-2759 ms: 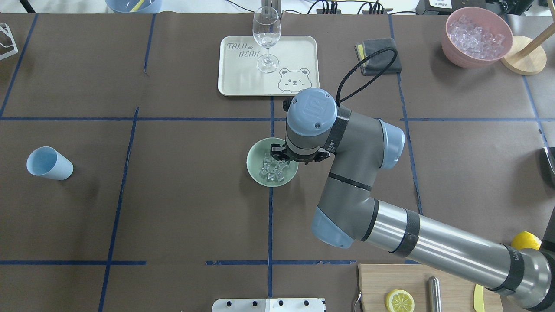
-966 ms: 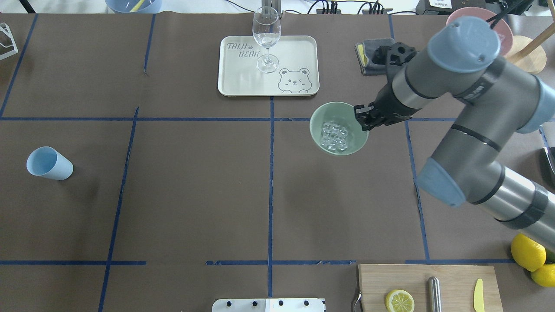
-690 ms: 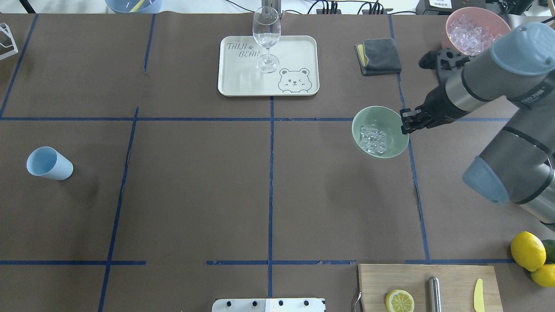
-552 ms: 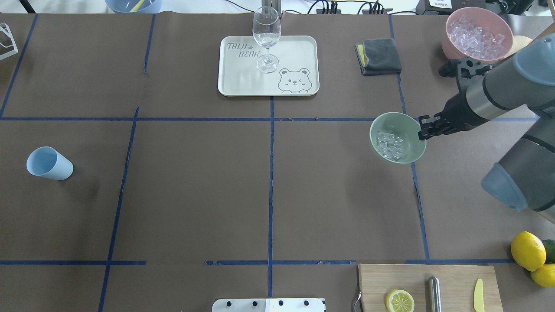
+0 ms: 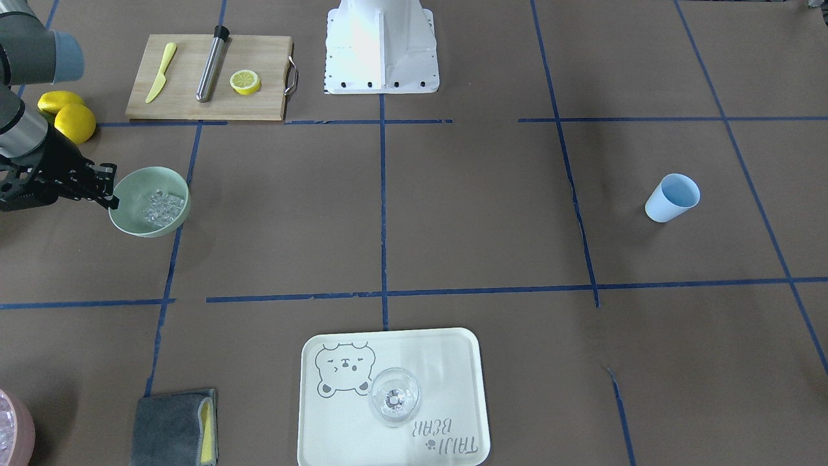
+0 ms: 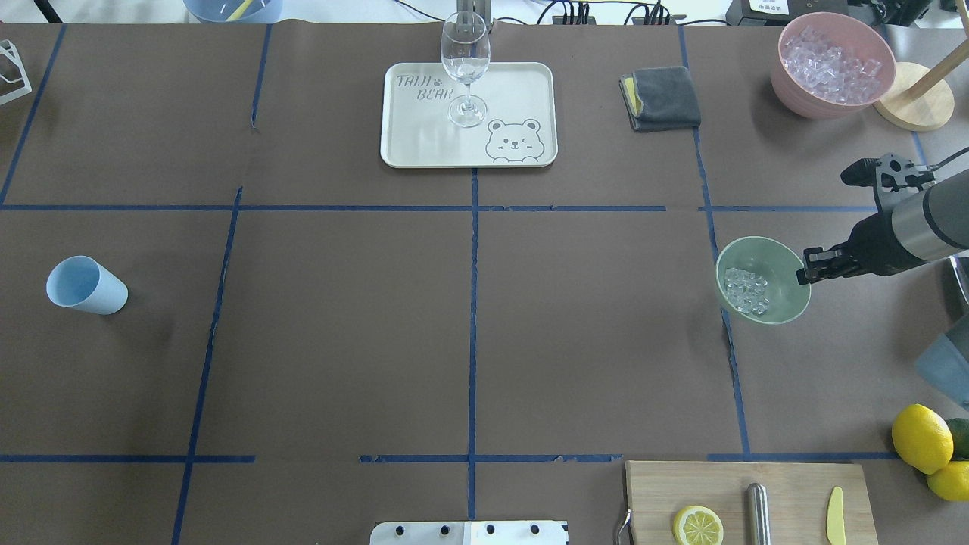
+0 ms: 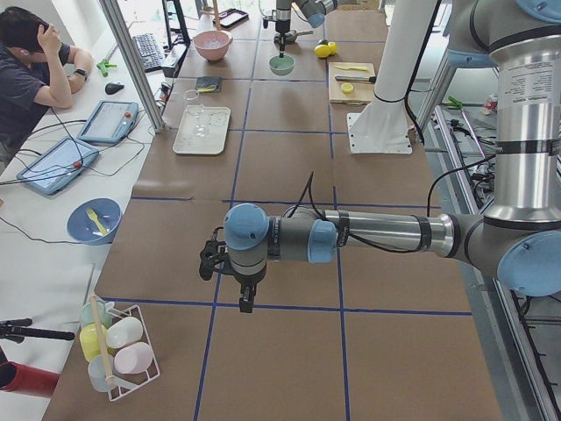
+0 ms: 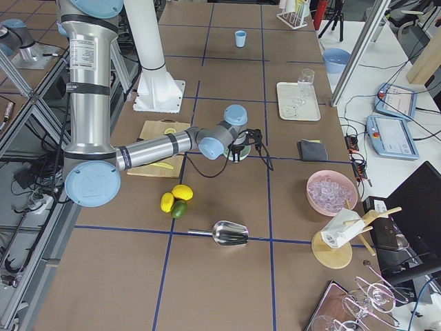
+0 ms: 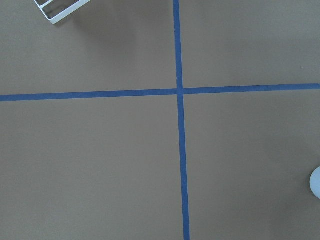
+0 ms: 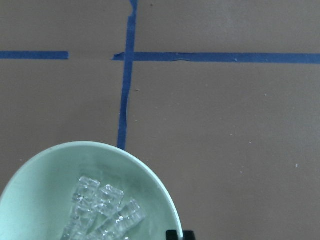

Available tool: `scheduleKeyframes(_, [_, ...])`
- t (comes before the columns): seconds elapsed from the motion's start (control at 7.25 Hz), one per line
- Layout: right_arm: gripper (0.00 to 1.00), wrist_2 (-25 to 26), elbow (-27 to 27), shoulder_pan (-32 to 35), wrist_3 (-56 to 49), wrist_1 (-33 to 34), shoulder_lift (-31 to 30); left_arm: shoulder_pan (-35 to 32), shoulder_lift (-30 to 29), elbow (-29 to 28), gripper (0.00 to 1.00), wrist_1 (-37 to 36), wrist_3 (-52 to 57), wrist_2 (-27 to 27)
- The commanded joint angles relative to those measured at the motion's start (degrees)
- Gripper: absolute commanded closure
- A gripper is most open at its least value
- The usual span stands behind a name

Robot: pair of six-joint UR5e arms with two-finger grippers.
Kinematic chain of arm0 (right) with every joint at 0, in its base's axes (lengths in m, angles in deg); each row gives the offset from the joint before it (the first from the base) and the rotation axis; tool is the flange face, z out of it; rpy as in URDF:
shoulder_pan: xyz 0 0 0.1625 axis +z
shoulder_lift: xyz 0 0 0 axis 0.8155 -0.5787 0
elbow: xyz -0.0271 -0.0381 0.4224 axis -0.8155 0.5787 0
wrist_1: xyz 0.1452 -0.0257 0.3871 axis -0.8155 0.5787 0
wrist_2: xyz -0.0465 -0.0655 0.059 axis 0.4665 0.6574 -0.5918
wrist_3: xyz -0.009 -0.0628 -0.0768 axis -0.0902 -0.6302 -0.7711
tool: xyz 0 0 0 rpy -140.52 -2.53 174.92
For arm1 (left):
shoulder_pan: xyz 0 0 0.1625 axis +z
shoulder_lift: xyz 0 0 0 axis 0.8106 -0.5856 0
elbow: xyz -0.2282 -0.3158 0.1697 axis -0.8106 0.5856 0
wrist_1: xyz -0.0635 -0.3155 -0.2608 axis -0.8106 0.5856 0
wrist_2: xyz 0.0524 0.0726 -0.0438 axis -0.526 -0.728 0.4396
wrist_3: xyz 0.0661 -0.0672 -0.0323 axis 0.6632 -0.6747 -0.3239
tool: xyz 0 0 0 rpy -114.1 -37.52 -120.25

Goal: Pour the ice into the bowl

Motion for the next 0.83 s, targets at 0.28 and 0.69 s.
scheduleKeyframes(0.28, [1.0, -0.42, 6.3, 1.01, 0.08, -9.47, -1.62, 0.0, 0.0, 0.01, 0.0, 1.17, 0.09, 0.0])
scheduleKeyframes(0.69, [0.0, -0.51, 5.77, 3.72, -0.19, -8.69, -0.75, 0.0, 0.0, -0.08, 0.0, 1.18, 0.09, 0.0])
